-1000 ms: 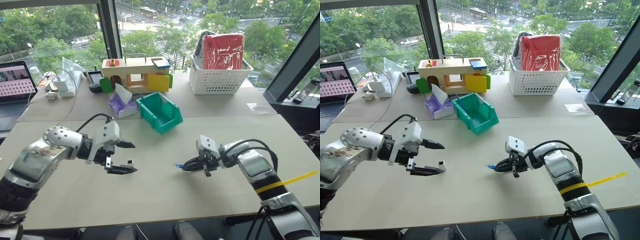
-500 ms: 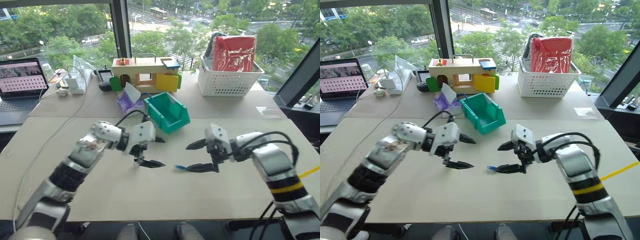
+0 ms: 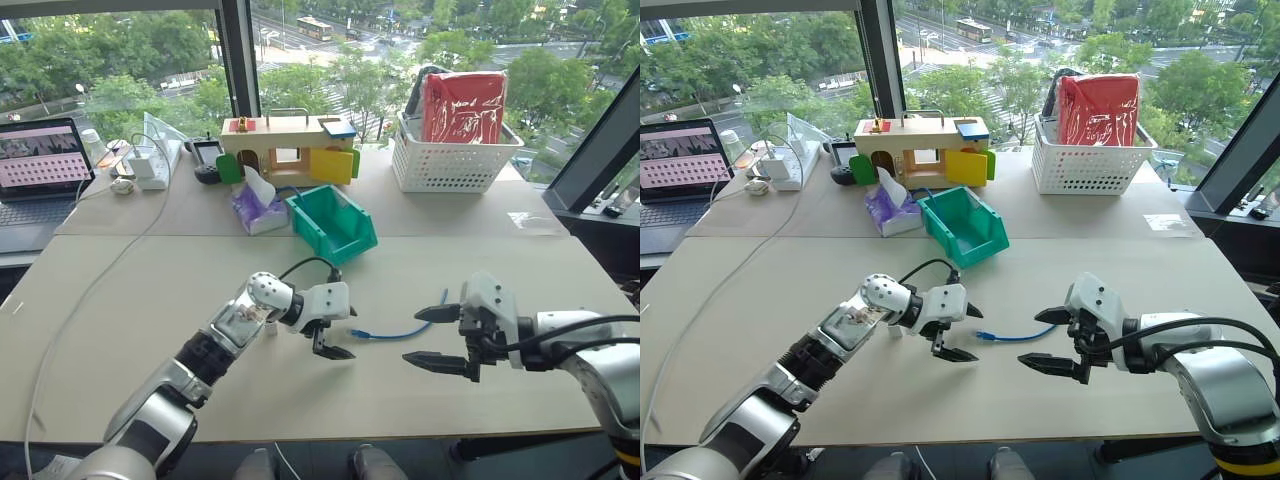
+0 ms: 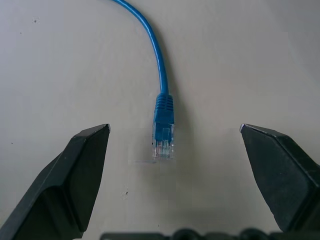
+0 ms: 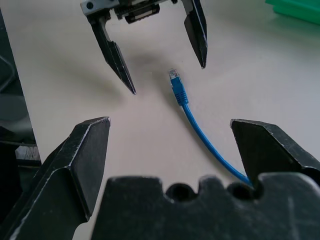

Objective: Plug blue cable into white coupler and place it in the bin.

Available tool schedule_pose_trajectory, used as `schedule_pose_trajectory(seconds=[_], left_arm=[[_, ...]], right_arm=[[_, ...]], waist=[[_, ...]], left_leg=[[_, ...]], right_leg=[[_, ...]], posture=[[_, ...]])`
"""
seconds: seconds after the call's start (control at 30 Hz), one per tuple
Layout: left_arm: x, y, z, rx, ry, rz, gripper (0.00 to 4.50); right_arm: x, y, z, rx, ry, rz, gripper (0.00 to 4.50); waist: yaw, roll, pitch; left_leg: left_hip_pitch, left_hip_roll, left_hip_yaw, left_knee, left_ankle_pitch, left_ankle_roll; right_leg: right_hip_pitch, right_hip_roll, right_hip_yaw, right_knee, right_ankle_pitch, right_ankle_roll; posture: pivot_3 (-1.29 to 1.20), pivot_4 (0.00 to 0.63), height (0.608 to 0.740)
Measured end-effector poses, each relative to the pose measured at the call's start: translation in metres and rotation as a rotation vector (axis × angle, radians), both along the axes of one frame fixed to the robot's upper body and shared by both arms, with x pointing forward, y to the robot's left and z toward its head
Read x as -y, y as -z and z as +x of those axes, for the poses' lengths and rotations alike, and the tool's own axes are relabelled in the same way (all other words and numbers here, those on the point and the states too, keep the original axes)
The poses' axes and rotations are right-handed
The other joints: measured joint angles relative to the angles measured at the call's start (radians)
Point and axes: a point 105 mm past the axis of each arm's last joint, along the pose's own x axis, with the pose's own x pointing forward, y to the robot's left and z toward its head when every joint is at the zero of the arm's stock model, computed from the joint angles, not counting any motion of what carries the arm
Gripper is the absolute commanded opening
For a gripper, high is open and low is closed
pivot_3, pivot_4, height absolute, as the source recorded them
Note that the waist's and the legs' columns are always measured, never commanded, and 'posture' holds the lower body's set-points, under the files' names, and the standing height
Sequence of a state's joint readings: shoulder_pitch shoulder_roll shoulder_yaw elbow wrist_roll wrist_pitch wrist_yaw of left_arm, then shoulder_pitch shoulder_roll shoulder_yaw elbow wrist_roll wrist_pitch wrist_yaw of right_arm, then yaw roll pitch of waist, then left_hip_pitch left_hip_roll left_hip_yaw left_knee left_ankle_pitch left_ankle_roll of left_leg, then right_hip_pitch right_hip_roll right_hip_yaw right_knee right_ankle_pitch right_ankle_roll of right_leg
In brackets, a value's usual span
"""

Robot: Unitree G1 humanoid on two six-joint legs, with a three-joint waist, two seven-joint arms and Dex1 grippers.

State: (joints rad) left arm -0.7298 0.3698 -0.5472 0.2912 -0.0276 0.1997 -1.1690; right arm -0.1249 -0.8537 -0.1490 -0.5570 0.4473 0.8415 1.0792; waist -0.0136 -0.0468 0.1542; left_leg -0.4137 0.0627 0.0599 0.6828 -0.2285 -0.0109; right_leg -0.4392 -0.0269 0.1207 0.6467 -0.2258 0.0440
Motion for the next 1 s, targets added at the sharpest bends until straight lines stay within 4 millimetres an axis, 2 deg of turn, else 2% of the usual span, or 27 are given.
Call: schedule_pose_trajectory(seconds=[0.07, 0.17, 0.33, 0.5, 0.8, 0.9, 1.0], left_arm=[[0.001, 0.002, -0.002, 0.013, 0.03, 0.022, 4.5], [0.003, 0.001, -0.001, 0.032, 0.049, 0.043, 3.82], [0.004, 0.004, -0.003, 0.005, 0.061, 0.052, 1.83], [-0.002, 0.005, -0.002, -0.003, 0.054, 0.068, 0.09], [-0.003, 0.005, 0.002, -0.029, -0.008, 0.052, 0.08], [-0.002, 0.005, 0.002, -0.05, -0.035, 0.033, 0.08], [0.004, 0.005, 0.002, -0.125, -0.101, -0.024, 0.08]], right_arm=[[0.004, 0.0, -0.006, -0.008, 0.021, -0.013, 4.46], [0.011, -0.004, -0.009, 0.016, 0.054, -0.045, 4.5], [0.008, -0.015, -0.016, 0.036, 0.085, -0.02, 4.5], [0.007, -0.008, -0.024, -0.017, 0.108, -0.015, 4.5], [0.01, -0.008, -0.024, -0.053, 0.156, -0.019, 4.5], [0.008, -0.008, -0.024, -0.068, 0.159, -0.002, 4.5], [-0.002, -0.014, -0.022, -0.085, 0.169, 0.094, 4.5]], waist=[[0.0, 0.0, 0.0], [-0.003, 0.0, 0.0], [-0.001, 0.0, 0.0], [-0.007, 0.0, -0.001], [-0.008, 0.0, -0.001], [-0.007, 0.0, -0.001], [-0.006, 0.0, -0.001]], left_leg=[[0.0, 0.0, -0.001, 0.0, 0.0, 0.0], [0.001, 0.0, -0.001, 0.0, 0.0, 0.0], [0.001, -0.002, -0.003, 0.0, 0.001, 0.001], [0.002, -0.002, -0.003, 0.0, 0.001, 0.001], [0.005, -0.003, -0.004, 0.0, 0.001, 0.001], [0.005, -0.003, -0.005, 0.0, 0.001, 0.001], [0.004, -0.003, -0.005, 0.0, 0.001, 0.001]], right_leg=[[0.0, 0.0, 0.0, 0.0, 0.0, 0.0], [0.001, 0.0, 0.0, 0.0, 0.0, 0.0], [0.002, 0.0, 0.0, 0.0, 0.0, 0.001], [0.003, 0.0, 0.001, 0.0, 0.0, 0.001], [0.005, 0.0, 0.001, 0.0, -0.001, 0.001], [0.005, 0.0, 0.001, 0.0, -0.001, 0.001], [0.005, 0.0, 0.001, 0.0, -0.001, 0.001]], posture=[[0.0, 0.15, 0.715], [0.0, 0.15, 0.715], [0.0, 0.15, 0.715], [0.0, 0.15, 0.715], [0.0, 0.15, 0.715], [0.0, 0.15, 0.715], [0.0, 0.15, 0.715]])
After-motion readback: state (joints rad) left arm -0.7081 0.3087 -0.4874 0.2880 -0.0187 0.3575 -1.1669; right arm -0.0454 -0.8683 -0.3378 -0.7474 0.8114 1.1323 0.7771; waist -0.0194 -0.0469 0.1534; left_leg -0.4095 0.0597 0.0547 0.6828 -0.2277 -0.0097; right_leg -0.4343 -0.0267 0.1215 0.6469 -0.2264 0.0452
